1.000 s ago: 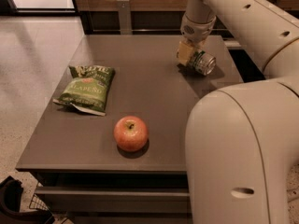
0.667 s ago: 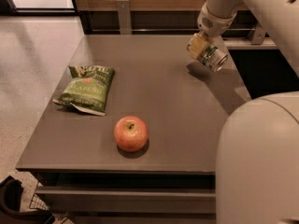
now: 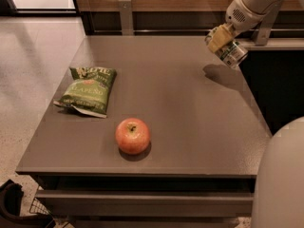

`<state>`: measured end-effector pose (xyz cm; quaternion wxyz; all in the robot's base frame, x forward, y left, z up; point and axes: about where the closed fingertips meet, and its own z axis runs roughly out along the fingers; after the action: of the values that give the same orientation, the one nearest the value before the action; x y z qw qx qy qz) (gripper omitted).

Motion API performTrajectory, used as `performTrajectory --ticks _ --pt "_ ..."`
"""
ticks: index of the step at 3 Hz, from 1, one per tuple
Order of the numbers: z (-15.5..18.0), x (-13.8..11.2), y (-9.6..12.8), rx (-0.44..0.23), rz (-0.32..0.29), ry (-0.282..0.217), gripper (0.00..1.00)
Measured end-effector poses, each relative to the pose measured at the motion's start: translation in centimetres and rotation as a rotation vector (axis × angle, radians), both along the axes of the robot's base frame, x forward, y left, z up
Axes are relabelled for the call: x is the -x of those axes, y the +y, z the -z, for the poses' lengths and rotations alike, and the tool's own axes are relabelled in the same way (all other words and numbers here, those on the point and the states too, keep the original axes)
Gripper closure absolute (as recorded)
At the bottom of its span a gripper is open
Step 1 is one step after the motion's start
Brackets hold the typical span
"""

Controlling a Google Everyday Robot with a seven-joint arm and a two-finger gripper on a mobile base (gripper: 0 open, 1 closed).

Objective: Place 7up can upright

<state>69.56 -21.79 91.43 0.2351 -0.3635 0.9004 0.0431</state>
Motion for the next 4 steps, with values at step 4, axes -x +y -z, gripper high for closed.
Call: performTrajectory --ticks 4 --pt "-3.8 1.7 3.8 -0.408 -0.38 -0.259 1.0"
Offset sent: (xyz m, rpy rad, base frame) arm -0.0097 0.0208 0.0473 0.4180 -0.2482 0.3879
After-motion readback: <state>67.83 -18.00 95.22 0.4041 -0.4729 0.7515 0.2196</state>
